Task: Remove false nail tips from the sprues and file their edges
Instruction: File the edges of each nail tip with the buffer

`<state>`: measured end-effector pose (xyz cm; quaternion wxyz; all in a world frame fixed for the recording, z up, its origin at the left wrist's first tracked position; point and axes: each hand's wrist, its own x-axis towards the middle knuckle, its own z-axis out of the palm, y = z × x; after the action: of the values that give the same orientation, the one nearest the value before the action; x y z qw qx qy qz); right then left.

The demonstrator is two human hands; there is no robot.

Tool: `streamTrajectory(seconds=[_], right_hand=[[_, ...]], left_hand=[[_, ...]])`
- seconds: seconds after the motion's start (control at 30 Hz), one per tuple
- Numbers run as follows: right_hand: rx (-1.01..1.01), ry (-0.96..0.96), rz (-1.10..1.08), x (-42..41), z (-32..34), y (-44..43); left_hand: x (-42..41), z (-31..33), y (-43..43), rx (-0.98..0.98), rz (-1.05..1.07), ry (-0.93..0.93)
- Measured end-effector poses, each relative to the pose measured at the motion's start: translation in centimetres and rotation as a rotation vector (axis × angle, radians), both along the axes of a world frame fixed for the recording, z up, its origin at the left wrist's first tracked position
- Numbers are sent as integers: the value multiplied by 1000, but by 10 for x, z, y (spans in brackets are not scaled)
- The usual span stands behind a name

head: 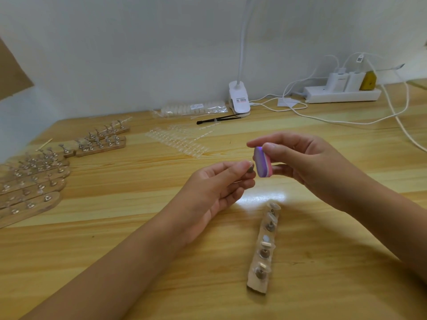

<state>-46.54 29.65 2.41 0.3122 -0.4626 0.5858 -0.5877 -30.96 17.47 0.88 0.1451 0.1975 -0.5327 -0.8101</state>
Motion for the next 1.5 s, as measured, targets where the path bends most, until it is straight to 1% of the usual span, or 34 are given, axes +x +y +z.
streamTrajectory(seconds=[0.1,0.27,0.4,0.53,0.63,0.77,0.93,1.07,1.13,1.3,1.43,1.5], right_hand=[[-2,-23,-5,0,-1,-1],[-19,-9,23,2,-1,1],[-1,44,73,3,2,3],[-12,79,52,3,3,4],[-34,77,25,4,2,3],[-35,88,67,6,2,3],[-37,108,47,4,2,3],[-21,122,55,4,2,3],[-25,121,59,4,2,3],[-50,99,27,5,0,2],[-16,144,46,4,1,2],[-29,150,50,4,1,2]], left_hand=[[0,0,1,-11,-4,6],[0,-2,2,-17,-4,8],[0,-1,1,-18,18,10],[0,-3,4,-123,-6,11],[1,-2,3,-181,16,17],[2,-2,-2,-152,20,34],[0,-5,-1,-214,37,13],[0,-6,-3,-148,64,17],[0,-6,-4,-144,73,15],[0,-6,-4,-262,99,-21],[1,-5,-7,-243,131,2],[2,-5,-6,-332,149,-1]])
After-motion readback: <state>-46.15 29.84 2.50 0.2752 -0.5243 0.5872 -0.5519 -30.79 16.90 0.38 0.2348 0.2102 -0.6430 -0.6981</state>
